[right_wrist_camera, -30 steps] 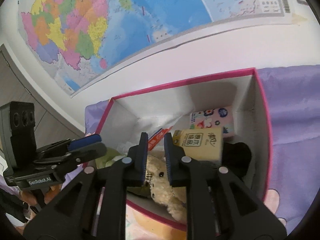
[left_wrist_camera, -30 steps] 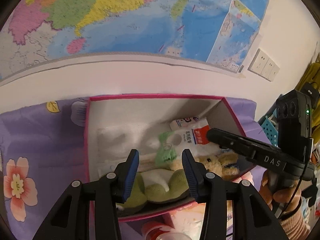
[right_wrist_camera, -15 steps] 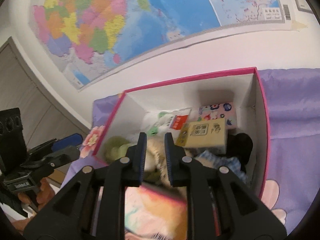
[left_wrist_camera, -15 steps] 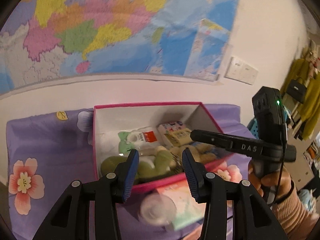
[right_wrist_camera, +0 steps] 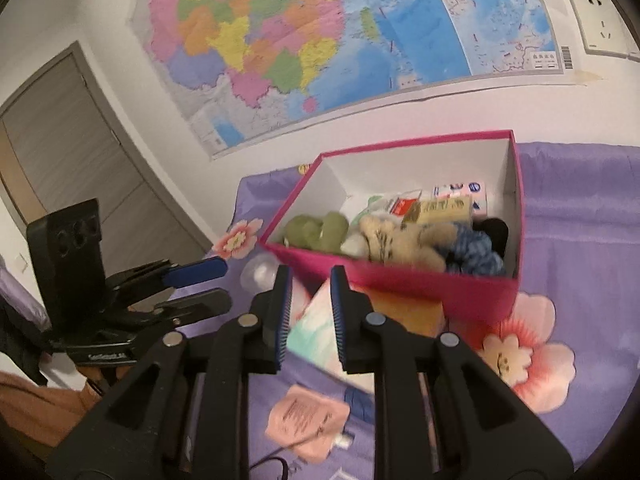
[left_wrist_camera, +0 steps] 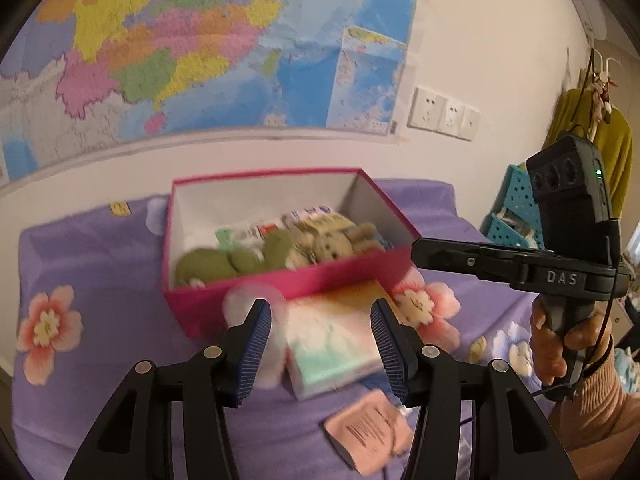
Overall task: Organize soft objects
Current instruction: 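Move the left gripper back to the pile toward the pink pouch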
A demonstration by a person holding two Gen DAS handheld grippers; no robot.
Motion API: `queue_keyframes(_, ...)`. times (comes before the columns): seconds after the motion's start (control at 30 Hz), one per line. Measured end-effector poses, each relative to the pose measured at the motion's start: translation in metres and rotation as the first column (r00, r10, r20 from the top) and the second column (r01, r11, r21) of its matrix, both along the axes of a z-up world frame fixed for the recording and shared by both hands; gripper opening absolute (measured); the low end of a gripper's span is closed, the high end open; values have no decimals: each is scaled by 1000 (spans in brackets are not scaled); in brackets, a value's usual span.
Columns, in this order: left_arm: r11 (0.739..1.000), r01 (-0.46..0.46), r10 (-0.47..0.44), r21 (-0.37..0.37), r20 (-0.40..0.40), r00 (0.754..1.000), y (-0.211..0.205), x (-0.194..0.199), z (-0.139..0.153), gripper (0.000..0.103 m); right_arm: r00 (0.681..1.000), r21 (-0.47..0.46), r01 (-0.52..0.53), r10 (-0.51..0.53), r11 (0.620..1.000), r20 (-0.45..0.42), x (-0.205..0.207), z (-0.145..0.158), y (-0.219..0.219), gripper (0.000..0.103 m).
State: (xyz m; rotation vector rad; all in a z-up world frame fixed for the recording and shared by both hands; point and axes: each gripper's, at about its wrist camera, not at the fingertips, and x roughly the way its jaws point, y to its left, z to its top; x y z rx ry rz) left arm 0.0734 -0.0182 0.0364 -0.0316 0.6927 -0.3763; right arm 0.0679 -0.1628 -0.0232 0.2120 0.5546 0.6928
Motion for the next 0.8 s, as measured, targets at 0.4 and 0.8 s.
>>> queue_keyframes(0.4,1000,-11,11,7,-84,996,-10,-24,-37,53,998,-27,4,-5,1000,-64,-39,-40,-5,23)
queue_keyframes(0.8,999,-34,41,39,-210,977,-18,-38,-87,53,978,-25,1,-6,1000,-209,-47,-93,-3,27)
